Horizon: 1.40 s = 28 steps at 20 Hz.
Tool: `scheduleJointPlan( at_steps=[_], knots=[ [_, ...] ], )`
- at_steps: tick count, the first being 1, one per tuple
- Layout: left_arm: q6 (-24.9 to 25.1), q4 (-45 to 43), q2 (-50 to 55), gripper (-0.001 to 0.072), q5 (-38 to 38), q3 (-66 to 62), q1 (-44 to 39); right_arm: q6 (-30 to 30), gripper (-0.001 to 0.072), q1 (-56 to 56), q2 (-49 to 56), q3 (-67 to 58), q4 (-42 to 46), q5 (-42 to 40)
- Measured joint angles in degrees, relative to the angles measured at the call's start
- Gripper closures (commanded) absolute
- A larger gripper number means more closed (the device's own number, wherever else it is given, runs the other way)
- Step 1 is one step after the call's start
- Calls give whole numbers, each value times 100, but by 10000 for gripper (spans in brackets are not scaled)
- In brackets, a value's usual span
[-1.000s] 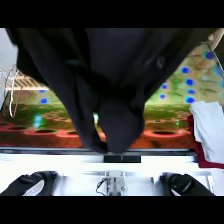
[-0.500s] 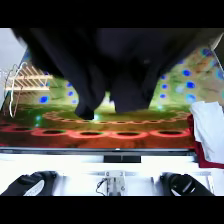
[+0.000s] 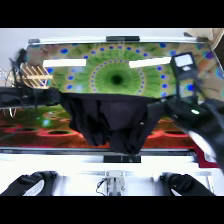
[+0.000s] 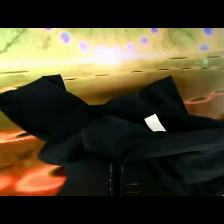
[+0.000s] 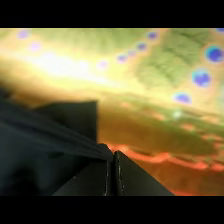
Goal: Fold the shirts.
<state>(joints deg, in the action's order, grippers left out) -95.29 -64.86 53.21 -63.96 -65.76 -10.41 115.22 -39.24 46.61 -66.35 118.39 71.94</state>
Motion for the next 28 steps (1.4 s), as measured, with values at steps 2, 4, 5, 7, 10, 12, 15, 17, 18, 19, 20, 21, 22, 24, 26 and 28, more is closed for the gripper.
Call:
scheduleJointPlan(
  at_steps=[2, 4, 5, 7, 10, 12, 15, 17, 18, 19, 20, 21, 22, 24, 26, 28],
  knots=[
    [-20, 236, 81, 642, 809, 354, 22, 511, 638, 369, 496, 153, 275, -857],
    [-46, 444, 170, 641, 1613, 503, 35, 1078, 637, 874, 999, 177, 326, -1790],
    [-70, 505, 238, 627, 1930, 551, 39, 1296, 606, 1137, 1246, 184, 179, -2212],
    [-120, 450, 455, 235, 2391, 625, 46, 1513, 189, 1567, 1672, 192, -164, -2531],
    [-136, 638, 896, 9, 2190, 664, 26, 935, 134, 1856, 2035, 160, -1349, -2983],
    [66, 575, 1084, 14, 1670, 581, 229, 190, 135, 1985, 1974, 31, -1591, -2710],
    [334, 411, 1196, 23, 177, 442, 723, -1117, 135, 2247, 1606, -70, -1996, -1545],
    [428, 212, 1178, 22, -597, 568, 920, -1895, 134, 2673, 1335, 72, -2481, -595],
    [461, 264, 1141, 22, -870, 717, 896, -2251, 60, 2872, 1215, 243, -3018, -197],
    [494, 273, 1102, 22, -981, 933, 807, -2527, 41, 3056, 1104, 437, -3508, 63],
    [507, 317, 1080, 22, -966, 1167, 667, -2789, 41, 3209, 1012, 682, -3891, 264],
    [520, 452, 1073, 22, -887, 1438, 452, -2977, 41, 3320, 966, 929, -4260, 411],
    [535, 623, 1073, 22, -743, 1687, 199, -3193, 41, 3379, 911, 1185, -4719, 507],
    [540, 822, 1130, 23, -264, 2055, -256, -3515, 41, 3477, 863, 1641, -5302, 597],
    [437, 1019, 1263, 23, 271, 2267, -706, -3762, 41, 3519, 831, 2004, -5805, 678],
    [361, 1128, 1451, 90, 662, 2374, -966, -3910, 41, 3565, 817, 2293, -6006, 702]
  ],
)
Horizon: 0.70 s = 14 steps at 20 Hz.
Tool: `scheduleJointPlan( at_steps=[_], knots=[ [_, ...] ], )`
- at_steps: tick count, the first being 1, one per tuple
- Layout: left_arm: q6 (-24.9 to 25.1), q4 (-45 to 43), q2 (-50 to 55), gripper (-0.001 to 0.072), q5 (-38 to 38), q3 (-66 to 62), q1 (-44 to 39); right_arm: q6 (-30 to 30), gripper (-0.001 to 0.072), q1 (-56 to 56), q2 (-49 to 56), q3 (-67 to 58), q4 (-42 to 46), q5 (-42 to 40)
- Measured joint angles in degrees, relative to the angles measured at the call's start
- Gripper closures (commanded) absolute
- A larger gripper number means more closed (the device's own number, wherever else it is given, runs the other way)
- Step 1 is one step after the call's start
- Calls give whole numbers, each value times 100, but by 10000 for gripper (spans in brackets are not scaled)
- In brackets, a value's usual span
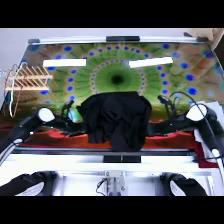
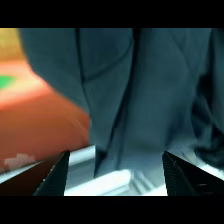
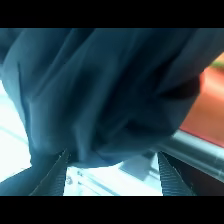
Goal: Fold the shirts.
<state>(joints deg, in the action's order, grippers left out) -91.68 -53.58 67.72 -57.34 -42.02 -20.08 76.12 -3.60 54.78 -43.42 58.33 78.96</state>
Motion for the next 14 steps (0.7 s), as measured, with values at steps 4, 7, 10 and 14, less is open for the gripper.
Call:
scheduleJointPlan(
  at_steps=[4, 7, 10, 14],
  knots=[
    [-72, 162, 330, 296, 420, 87, -227, -330, 41, -109, 2, 420, -350, 0],
    [-81, 260, 428, 588, 671, 98, -282, -479, 41, -570, 216, 597, -448, -127],
    [-90, 304, 452, 642, 730, -35, -299, -634, 102, -1185, 662, 667, -684, -448],
    [146, 245, 352, 643, 544, -614, -282, -942, 638, -1714, 1034, 616, -1202, -955]
  ],
)
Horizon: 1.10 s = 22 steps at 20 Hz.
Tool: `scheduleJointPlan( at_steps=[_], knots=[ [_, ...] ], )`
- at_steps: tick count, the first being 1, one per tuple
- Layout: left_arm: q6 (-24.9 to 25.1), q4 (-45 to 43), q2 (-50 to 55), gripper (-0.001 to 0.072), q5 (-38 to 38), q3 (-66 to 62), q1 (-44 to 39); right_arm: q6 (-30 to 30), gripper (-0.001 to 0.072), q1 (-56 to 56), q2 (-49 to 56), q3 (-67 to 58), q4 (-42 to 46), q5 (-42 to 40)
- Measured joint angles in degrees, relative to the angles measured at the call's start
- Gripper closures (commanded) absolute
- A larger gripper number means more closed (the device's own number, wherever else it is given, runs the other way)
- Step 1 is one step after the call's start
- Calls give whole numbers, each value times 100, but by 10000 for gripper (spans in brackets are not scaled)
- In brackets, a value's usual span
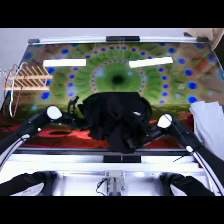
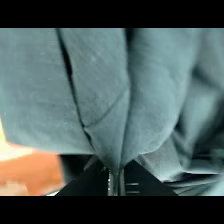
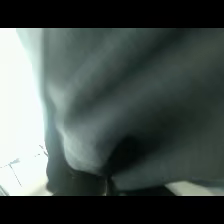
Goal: Fold the shirts.
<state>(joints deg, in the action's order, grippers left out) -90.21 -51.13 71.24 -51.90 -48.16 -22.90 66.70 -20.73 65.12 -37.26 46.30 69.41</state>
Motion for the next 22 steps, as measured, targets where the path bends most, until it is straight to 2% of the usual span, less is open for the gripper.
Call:
scheduleJointPlan(
  at_steps=[4, 8, 11, 13, 18, 22],
  knots=[
    [111, -885, -374, 643, -828, -1322, 267, -94, 638, 197, -374, -774, 15, -94],
    [109, -1939, -929, 643, -1799, -3633, 953, 50, 638, 1060, -1314, -2549, 855, 297],
    [-205, -2428, -1307, 643, -1996, -5392, 1576, 319, 638, 1786, -2028, -3919, 1591, 111],
    [-424, -2430, -1556, 642, -1947, -6131, 1808, 413, 638, 2050, -2369, -4487, 1655, -74],
    [-820, -2330, -1961, 642, -1733, -6773, 2048, 573, 638, 2321, -2791, -5073, 1818, -223],
    [-901, -2234, -2024, 642, -1906, -6487, 2094, 616, 637, 2371, -2723, -5171, 1926, 168]
  ],
)
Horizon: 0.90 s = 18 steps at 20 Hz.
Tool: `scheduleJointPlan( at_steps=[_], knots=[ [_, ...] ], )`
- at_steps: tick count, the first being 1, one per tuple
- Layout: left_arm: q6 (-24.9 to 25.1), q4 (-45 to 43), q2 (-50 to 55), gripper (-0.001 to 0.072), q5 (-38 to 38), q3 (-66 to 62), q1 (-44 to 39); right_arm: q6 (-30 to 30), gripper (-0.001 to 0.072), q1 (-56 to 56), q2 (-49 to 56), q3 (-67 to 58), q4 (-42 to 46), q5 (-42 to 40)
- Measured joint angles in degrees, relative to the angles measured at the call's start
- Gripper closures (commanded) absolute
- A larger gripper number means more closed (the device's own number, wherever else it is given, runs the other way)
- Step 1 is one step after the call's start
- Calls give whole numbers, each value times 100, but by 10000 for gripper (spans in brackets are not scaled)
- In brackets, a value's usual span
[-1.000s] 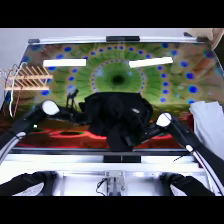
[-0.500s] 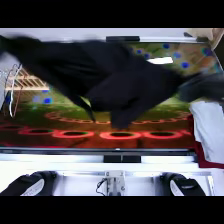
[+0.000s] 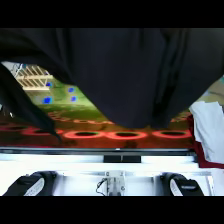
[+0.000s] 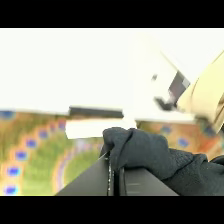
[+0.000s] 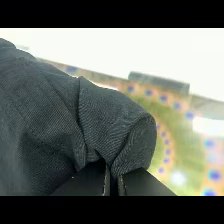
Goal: Fold the shirts.
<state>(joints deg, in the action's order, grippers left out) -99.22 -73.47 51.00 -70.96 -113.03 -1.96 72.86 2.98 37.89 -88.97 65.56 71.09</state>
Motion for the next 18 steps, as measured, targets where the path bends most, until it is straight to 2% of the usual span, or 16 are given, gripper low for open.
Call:
scheduleJointPlan(
  at_steps=[3, 6, 8, 10, 11, 12, 13, 14, 16, 18],
  knots=[
    [4, -2, -9, 642, -330, 789, -15, 48, 637, 9, 271, 184, 17, 903],
    [151, -22, 9, 642, -470, 2107, -170, -4, 637, 13, 533, 1078, 37, 1753],
    [262, -26, 26, 642, -284, 3136, -378, -109, 637, 15, 717, 1853, 109, 1818],
    [345, -11, 87, 642, 136, 4076, -616, -173, 637, 15, 1029, 2441, 136, 1517],
    [365, 17, 164, 641, 402, 4435, -706, -181, 610, 15, 1252, 2632, 131, 1237],
    [374, 72, 258, 641, 647, 4719, -774, -166, 472, 17, 1497, 2769, 138, 922],
    [378, 181, 380, 641, 962, 4937, -817, -87, 187, 17, 1766, 2857, 120, 487],
    [374, 299, 514, 642, 1261, 5082, -855, 35, 57, 20, 2037, 2887, 76, 24],
    [356, 590, 758, 642, 1762, 5268, -905, 107, 57, 22, 2490, 2712, -103, -575],
    [341, 776, 903, 641, 2087, 5362, -920, 24, 57, 15, 2800, 2236, -129, -691]
  ],
)
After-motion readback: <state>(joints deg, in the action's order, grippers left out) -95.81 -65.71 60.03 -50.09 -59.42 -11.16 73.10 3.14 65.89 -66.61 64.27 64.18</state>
